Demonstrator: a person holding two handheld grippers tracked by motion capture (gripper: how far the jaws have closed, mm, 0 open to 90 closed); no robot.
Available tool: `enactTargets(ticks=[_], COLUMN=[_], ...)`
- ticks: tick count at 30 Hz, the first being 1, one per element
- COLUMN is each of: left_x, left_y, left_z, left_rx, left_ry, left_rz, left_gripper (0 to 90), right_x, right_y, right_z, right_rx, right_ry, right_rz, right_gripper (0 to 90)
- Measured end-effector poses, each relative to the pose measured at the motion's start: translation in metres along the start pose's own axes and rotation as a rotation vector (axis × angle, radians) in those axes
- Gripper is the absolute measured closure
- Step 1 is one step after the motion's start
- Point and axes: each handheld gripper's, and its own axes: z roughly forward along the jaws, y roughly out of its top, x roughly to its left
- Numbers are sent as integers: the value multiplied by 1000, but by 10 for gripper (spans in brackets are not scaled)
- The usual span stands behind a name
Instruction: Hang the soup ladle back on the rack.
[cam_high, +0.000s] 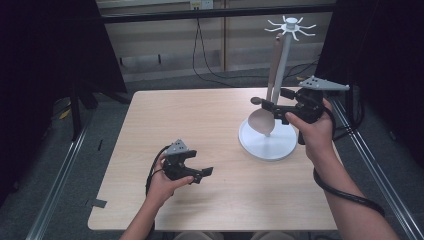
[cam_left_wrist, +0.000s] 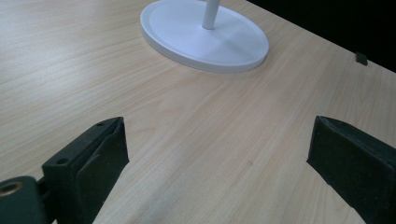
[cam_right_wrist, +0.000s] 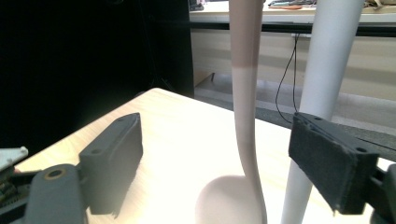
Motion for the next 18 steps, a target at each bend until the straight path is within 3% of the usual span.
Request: enactTargets(ticks=[18], left_x=[-1], left_y=[-2], left_z=[1], left_rx=[4], left_ry=[-2], left_rz=[-2], left_gripper=[47], right_x=[4], right_y=[-30], right_z=[-4], right_rx=[57], right_ry=[13], right_rz=[-22], right_gripper=[128])
